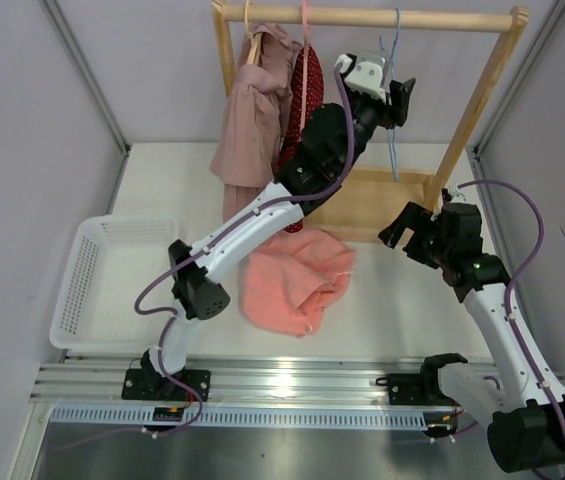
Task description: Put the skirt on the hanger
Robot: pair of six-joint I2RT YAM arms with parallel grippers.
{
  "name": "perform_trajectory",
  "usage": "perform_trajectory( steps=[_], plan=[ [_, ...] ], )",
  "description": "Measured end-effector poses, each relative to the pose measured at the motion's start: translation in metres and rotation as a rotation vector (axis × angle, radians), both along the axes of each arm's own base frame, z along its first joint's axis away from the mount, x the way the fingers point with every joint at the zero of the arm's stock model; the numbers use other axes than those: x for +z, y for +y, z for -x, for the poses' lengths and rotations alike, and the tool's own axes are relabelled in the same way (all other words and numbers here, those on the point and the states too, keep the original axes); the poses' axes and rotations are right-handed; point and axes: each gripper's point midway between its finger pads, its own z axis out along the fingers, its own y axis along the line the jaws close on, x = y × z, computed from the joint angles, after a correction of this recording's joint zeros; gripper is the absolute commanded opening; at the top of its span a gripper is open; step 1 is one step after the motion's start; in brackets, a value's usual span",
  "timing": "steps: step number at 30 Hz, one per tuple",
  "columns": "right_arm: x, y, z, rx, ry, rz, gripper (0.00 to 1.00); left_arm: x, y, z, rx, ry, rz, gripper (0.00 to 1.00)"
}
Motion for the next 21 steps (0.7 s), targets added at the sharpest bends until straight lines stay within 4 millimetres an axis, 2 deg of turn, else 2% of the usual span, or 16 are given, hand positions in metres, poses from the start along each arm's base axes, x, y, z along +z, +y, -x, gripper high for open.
perform_trajectory(
  steps=[3, 7, 9, 12, 17, 21],
  plan=[
    [-0.001, 0.0, 0.0, 0.001, 0.003, 0.0, 0.99, -0.024, -0.017, -0.014, 0.005, 0.025, -0.03, 0.62],
    [-0.001, 0.001, 0.0, 0.005, 0.004, -0.002, 0.98, -0.085, -0.04, -0.033, 0.014, 0.105, -0.132, 0.59],
    [-0.001, 0.002, 0.0, 0.008, 0.005, -0.004, 0.98, -0.114, -0.046, -0.041, 0.028, 0.147, -0.181, 0.53],
    [-0.001, 0.003, 0.001, 0.014, 0.006, -0.008, 0.98, -0.141, -0.047, -0.047, 0.056, 0.19, -0.227, 0.47],
    [-0.006, 0.003, 0.001, 0.015, 0.01, -0.009, 0.98, -0.165, -0.041, -0.052, 0.098, 0.228, -0.261, 0.33],
    [-0.01, 0.003, 0.001, 0.017, 0.017, -0.01, 0.98, -0.168, -0.036, -0.052, 0.119, 0.238, -0.274, 0.27]
  ],
)
